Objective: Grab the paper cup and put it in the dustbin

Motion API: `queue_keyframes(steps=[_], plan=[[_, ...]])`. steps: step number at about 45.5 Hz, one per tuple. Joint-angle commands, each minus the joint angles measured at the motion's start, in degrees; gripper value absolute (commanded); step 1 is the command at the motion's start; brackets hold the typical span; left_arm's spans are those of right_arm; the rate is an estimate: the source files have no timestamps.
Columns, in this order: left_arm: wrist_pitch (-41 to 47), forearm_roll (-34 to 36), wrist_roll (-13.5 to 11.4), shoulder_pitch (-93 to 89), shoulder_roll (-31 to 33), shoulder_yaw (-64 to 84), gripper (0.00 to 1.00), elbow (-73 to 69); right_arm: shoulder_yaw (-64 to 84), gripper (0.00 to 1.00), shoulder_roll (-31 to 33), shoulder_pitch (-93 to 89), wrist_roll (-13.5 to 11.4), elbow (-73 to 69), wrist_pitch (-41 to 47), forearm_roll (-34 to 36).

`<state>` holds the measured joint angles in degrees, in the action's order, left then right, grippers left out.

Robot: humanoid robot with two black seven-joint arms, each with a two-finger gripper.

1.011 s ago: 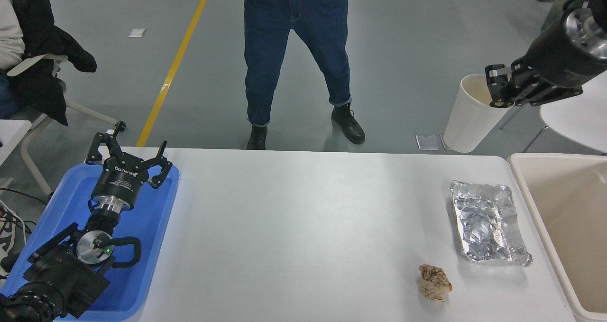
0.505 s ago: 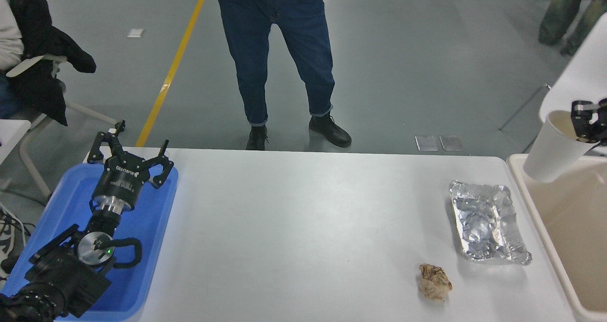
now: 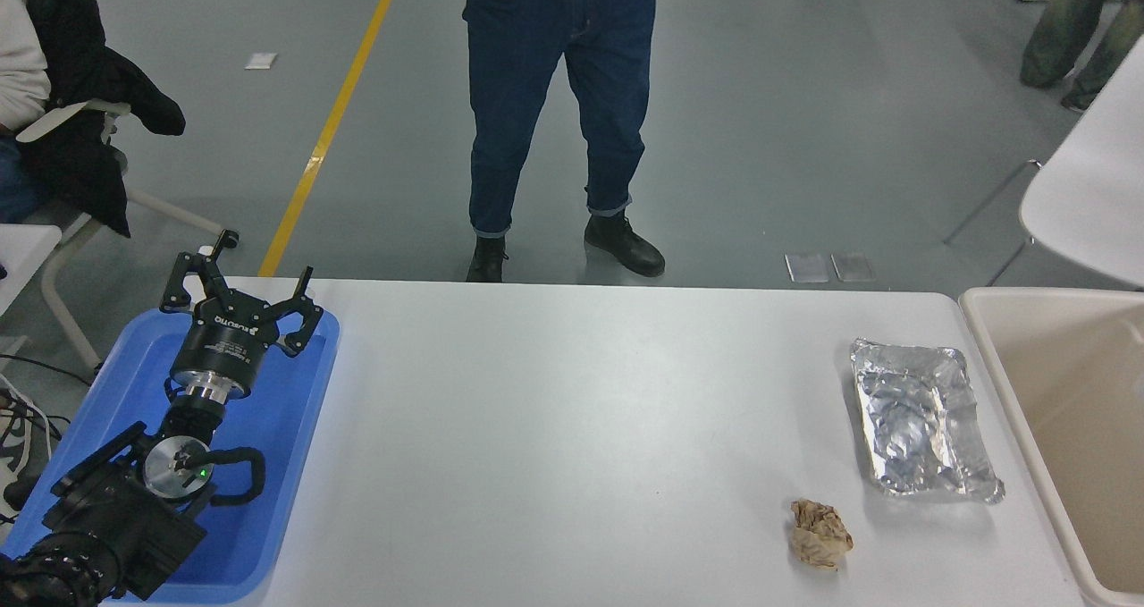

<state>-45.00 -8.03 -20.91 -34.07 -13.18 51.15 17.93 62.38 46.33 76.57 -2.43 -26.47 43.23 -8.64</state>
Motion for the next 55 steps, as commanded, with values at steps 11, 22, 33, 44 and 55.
queue_keyframes(steps=[11,22,33,44,55], plan=[[0.0,-0.1,0.0,0.0,0.0,0.0,1.0,0.0,-18.2,0.0,-6.5,-25.5,0.0,10.3,-27.5,0.1],[0.0,-0.1,0.0,0.1,0.0,0.0,1.0,0.0,-21.8,0.0,-10.1,-31.5,0.0,13.1,-38.9,0.5],[0.0,-0.1,0.0,0.1,0.0,0.0,1.0,0.0,-24.4,0.0,-12.9,-34.3,0.0,16.3,-43.8,0.6],[0.0,-0.1,-0.1,0.1,0.0,0.0,1.0,0.0,-24.3,0.72,-14.6,-36.3,0.0,16.4,-54.1,0.3],[0.0,-0.1,-0.1,0.1,0.0,0.0,1.0,0.0,-24.4,0.99,-14.5,-35.9,0.1,16.2,-54.7,0.6]])
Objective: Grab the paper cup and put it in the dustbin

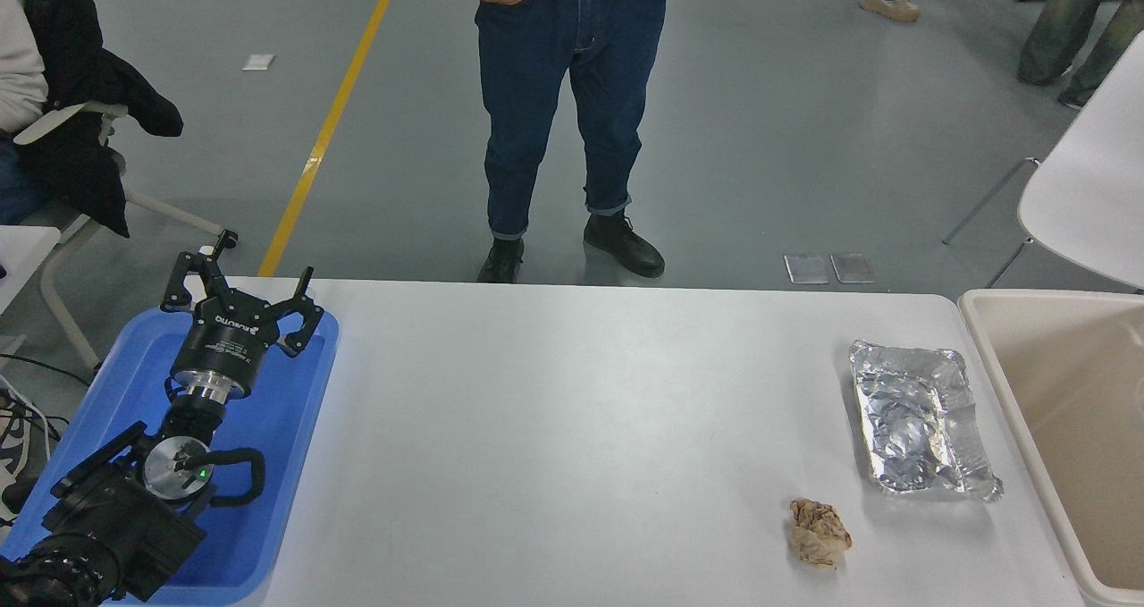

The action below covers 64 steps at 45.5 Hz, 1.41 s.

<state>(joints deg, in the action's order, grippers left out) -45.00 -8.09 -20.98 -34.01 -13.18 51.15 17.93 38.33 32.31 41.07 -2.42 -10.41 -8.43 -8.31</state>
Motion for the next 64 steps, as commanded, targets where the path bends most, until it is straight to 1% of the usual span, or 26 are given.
queue_keyframes(steps=[1,11,18,25,26,30,34,41,42,44,46,49,51,52,54,60,64], plan=[[0.0,0.0,0.0,0.0,0.0,0.0,1.0,0.0,-0.4,1.0,-0.5,-0.1,0.0,-0.2,-3.1,0.2],[0.0,0.0,0.0,0.0,0.0,0.0,1.0,0.0,-1.5,1.0,-0.6,1.0,0.0,-0.8,-2.9,0.3],[0.0,0.0,0.1,0.0,0.0,0.0,1.0,0.0,-6.5,1.0,-0.2,3.1,0.0,-1.9,-2.5,-0.6],[0.0,0.0,0.0,0.0,0.0,0.0,1.0,0.0,-6.3,1.0,-0.8,3.1,-0.2,-2.1,-2.5,-0.8],[0.0,0.0,0.0,0.0,0.0,0.0,1.0,0.0,-6.2,1.0,-0.9,3.4,-0.2,-2.2,-2.5,-1.1],[0.0,0.0,0.0,-0.1,0.0,0.0,1.0,0.0,-4.8,1.0,-0.9,5.5,-0.3,-5.8,-2.0,-7.1],[0.0,0.0,0.1,0.0,0.0,0.0,1.0,0.0,-2.8,1.0,0.9,8.2,-0.4,-12.3,-2.0,-12.2],[0.0,0.0,0.1,-0.1,0.0,0.0,1.0,0.0,-2.2,1.0,8.9,14.2,-0.8,-27.7,-1.7,-13.9],[0.0,0.0,0.1,-0.1,0.0,0.0,1.0,0.0,-2.2,1.0,10.3,15.6,-1.7,-30.9,-1.7,-14.1],[0.0,0.0,0.1,-0.1,0.0,0.0,1.0,0.0,-2.1,1.0,12.2,17.6,-4.3,-35.3,-1.6,-14.1],[0.0,0.0,0.1,-0.1,0.0,0.0,1.0,0.0,-2.0,1.0,14.0,19.7,-7.9,-39.2,-1.2,-14.1],[0.0,0.0,0.1,-0.1,0.0,0.0,1.0,0.0,-2.1,1.0,16.4,22.9,-14.0,-44.8,0.0,-14.0],[0.0,0.0,0.1,-0.1,0.0,0.0,1.0,0.0,-2.1,1.0,17.6,25.0,-17.3,-48.1,0.8,-13.9],[0.0,0.0,0.1,-0.1,0.0,0.0,1.0,0.0,-2.1,1.0,18.2,25.9,-18.5,-49.6,1.0,-13.9],[0.0,0.0,0.1,-0.1,0.0,0.0,1.0,0.0,-2.1,1.0,19.6,27.6,-19.8,-52.8,1.5,-14.0],[0.0,0.0,0.1,-0.1,0.1,0.0,1.0,0.0,-2.0,1.0,25.2,34.2,-19.8,-62.8,4.3,-14.0],[0.0,0.1,0.1,-0.1,0.1,0.0,1.0,0.0,0.4,1.0,27.9,40.1,-19.8,-68.5,11.7,-14.3]])
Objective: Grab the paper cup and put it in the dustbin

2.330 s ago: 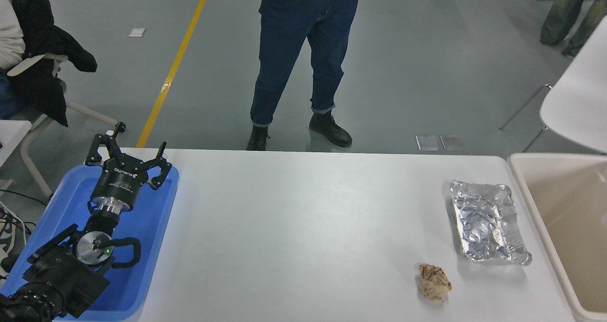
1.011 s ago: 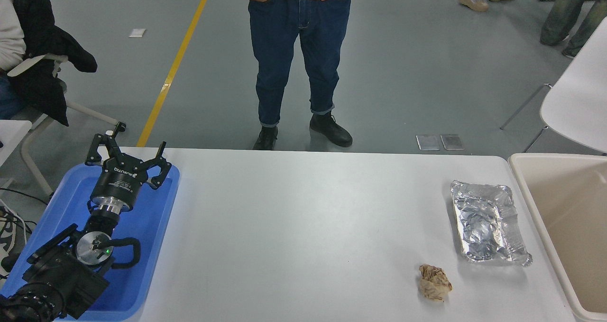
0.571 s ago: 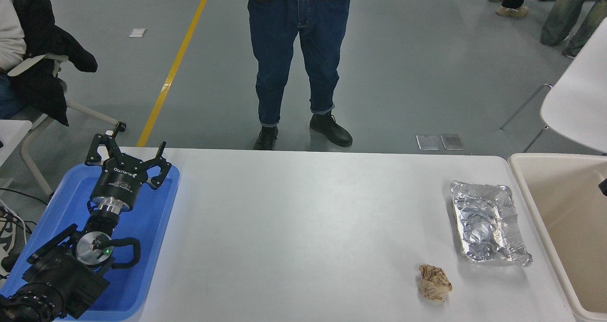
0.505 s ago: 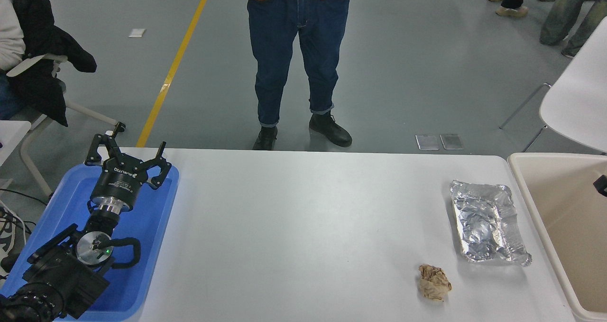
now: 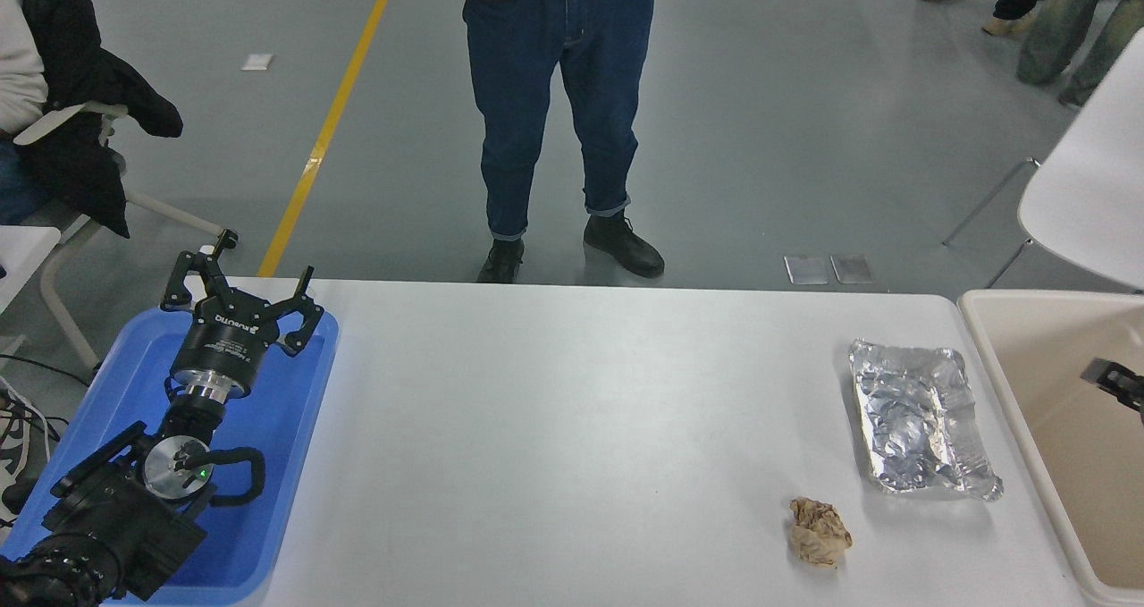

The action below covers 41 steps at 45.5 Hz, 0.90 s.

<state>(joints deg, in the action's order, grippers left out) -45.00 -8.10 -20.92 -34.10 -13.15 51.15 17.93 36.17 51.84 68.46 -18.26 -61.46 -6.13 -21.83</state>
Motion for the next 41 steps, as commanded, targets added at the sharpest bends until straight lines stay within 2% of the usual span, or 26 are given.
queue_keyframes(steps=[1,6,10,22,28,31,37,41], plan=[[0.0,0.1,0.0,0.0,0.0,0.0,1.0,0.0,3.6,1.0,8.8,14.6,-4.0,-18.2,11.8,-0.8],[0.0,0.1,0.1,0.0,0.1,0.0,1.0,0.0,9.8,1.0,9.1,24.2,-4.0,-19.2,28.2,-0.6],[0.0,0.1,0.1,-0.1,0.1,0.0,1.0,0.0,15.3,1.0,7.8,31.0,-4.0,-19.1,38.2,-0.5],[0.0,0.1,0.1,-0.1,0.1,0.0,1.0,0.0,31.3,1.0,-5.5,42.3,-3.9,-19.7,41.6,1.4],[0.0,0.1,0.1,0.0,0.1,0.0,1.0,0.0,36.1,1.0,-11.7,47.3,-3.4,-21.2,47.8,4.3],[0.0,0.1,0.1,0.0,0.1,0.0,1.0,0.0,37.3,1.0,-14.4,50.1,-1.9,-22.3,50.1,5.3],[0.0,0.1,0.1,0.0,0.1,0.0,1.0,0.0,37.8,1.0,-19.0,55.5,3.4,-24.8,51.1,7.0],[0.0,0.1,0.1,0.0,0.1,0.0,1.0,0.0,37.9,1.0,-25.0,58.3,6.8,-25.6,51.1,8.6]])
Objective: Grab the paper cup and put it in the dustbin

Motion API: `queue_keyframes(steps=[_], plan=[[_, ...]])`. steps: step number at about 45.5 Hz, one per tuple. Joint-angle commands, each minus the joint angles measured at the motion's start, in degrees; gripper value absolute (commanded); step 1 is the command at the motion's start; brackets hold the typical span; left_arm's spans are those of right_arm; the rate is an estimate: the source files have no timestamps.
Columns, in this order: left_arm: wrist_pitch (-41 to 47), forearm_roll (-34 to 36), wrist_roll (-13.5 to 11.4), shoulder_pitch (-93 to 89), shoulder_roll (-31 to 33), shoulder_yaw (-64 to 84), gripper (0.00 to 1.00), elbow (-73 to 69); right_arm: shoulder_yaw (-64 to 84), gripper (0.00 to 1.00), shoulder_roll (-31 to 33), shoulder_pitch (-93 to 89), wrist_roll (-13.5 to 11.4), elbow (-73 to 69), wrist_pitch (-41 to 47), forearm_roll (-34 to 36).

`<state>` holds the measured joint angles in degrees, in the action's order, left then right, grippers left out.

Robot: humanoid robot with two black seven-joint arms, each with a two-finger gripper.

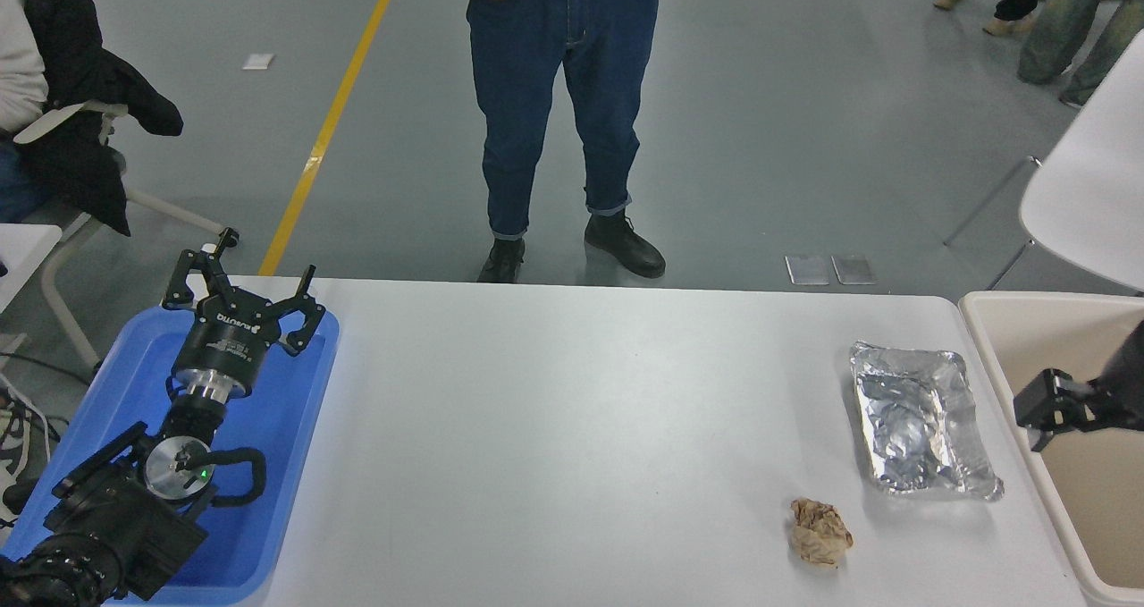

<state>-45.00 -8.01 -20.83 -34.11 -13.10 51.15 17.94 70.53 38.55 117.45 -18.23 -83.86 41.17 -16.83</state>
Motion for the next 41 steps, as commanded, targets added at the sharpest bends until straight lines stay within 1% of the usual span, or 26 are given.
queue_keyframes(steps=[1,4,10,13,17,23,41], plan=[[0.0,0.0,0.0,0.0,0.0,0.0,1.0,0.0,3.6,1.0,-12.9,9.8,7.7,-3.4,3.8,3.9],[0.0,0.0,0.0,0.0,0.0,0.0,1.0,0.0,3.6,1.0,-13.9,11.4,10.7,-3.6,3.8,4.3],[0.0,0.0,0.0,0.0,0.0,0.0,1.0,0.0,4.1,1.0,-19.5,14.4,19.1,-3.6,3.8,5.7],[0.0,0.0,0.0,0.0,0.0,0.0,1.0,0.0,4.6,1.0,-21.1,15.6,21.6,-3.5,3.8,5.8],[0.0,0.0,0.0,0.0,0.0,0.0,1.0,0.0,5.0,1.0,-23.0,17.5,22.4,-3.5,3.8,5.8],[0.0,0.0,0.1,-0.1,0.0,0.0,1.0,0.0,9.4,1.0,-24.6,19.3,22.4,-2.9,3.8,6.3],[0.0,0.0,0.1,0.0,0.0,0.0,1.0,0.0,12.3,1.0,-24.8,20.4,22.4,-2.8,3.8,6.2]])
